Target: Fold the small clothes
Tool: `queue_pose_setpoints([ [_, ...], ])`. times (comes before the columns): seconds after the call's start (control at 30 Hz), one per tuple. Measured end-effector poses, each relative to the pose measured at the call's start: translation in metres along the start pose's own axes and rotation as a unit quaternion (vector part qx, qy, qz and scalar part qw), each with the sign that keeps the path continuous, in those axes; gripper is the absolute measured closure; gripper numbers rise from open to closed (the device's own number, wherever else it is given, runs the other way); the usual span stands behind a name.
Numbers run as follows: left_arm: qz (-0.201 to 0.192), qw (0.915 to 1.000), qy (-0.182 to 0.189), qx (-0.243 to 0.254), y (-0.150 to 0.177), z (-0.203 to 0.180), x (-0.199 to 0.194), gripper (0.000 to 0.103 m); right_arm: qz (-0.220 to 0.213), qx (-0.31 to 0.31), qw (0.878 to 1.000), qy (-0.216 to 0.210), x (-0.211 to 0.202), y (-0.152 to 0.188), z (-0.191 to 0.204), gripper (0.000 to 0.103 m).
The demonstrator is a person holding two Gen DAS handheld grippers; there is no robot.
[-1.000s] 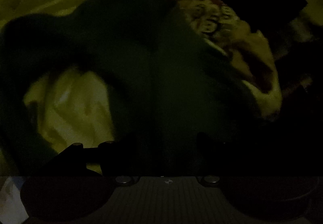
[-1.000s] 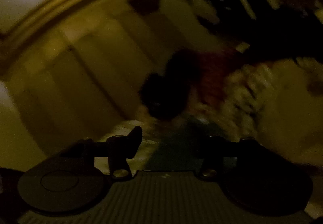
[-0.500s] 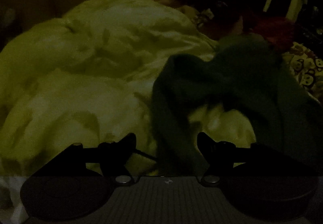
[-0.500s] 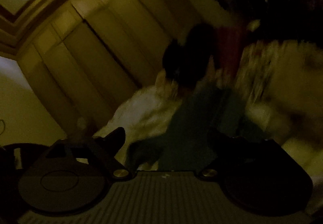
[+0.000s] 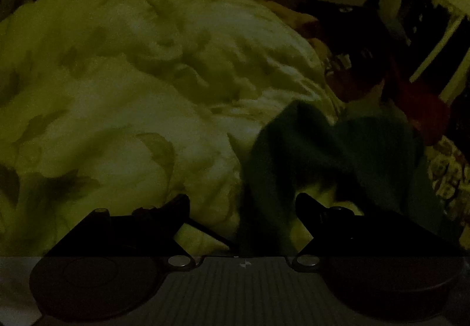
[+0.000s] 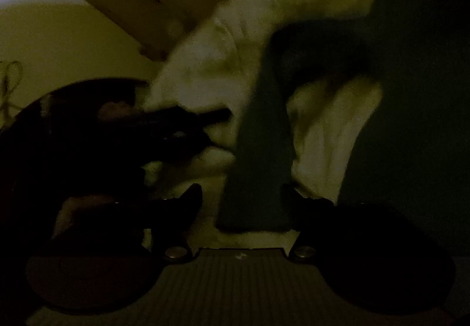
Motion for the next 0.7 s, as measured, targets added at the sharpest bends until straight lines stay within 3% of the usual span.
queue_pose_setpoints([
  [0.1,-0.009,0.9999,0.003,-0.008,0.0,0.002,0.001,0.0,0.032,0.024,0.999,0.009,0.027,0.008,-0.017,0.049],
  [0.13,-0.014,0.9999,0.0,-0.007,-0.001,0.001,0.002,0.0,0.032,0.024,0.999,0.017,0.025,0.015,-0.014,0.056],
  [0.3,-0.02,0.9998,0.002,0.004,-0.006,-0.004,0.007,0.0,0.011,0.045,0.999,0.021,0.014,0.024,-0.019,0.062],
  [0.37,-0.022,0.9997,0.005,-0.008,-0.008,-0.003,0.007,0.0,0.006,0.051,0.998,0.019,0.01,0.024,-0.022,0.061],
  [0.5,-0.025,0.9996,0.01,-0.012,-0.008,-0.006,0.007,0.0,0.035,0.063,0.997,0.032,0.026,0.025,-0.028,0.044],
  [0.57,-0.018,0.9998,0.012,-0.003,-0.006,-0.01,0.008,0.0,0.049,0.062,0.996,0.037,0.034,0.025,-0.027,0.045],
  [0.6,-0.016,0.9998,0.013,-0.002,-0.005,-0.011,0.007,0.0,0.048,0.06,0.996,0.036,0.035,0.025,-0.024,0.049],
  [0.7,-0.02,0.9997,0.014,-0.003,-0.005,-0.011,0.006,0.0,0.02,0.061,0.998,0.02,0.018,0.029,-0.019,0.086],
])
Point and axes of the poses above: each gripper's, at about its wrist camera, not at the fingertips, and x roughly the way its jaws point, z to its left, y to its underside, the point moved 2 cm from there along x, roughly the way its jaws point, and after that the axes turned 13 degrees about -x, right-handed, at the moved point
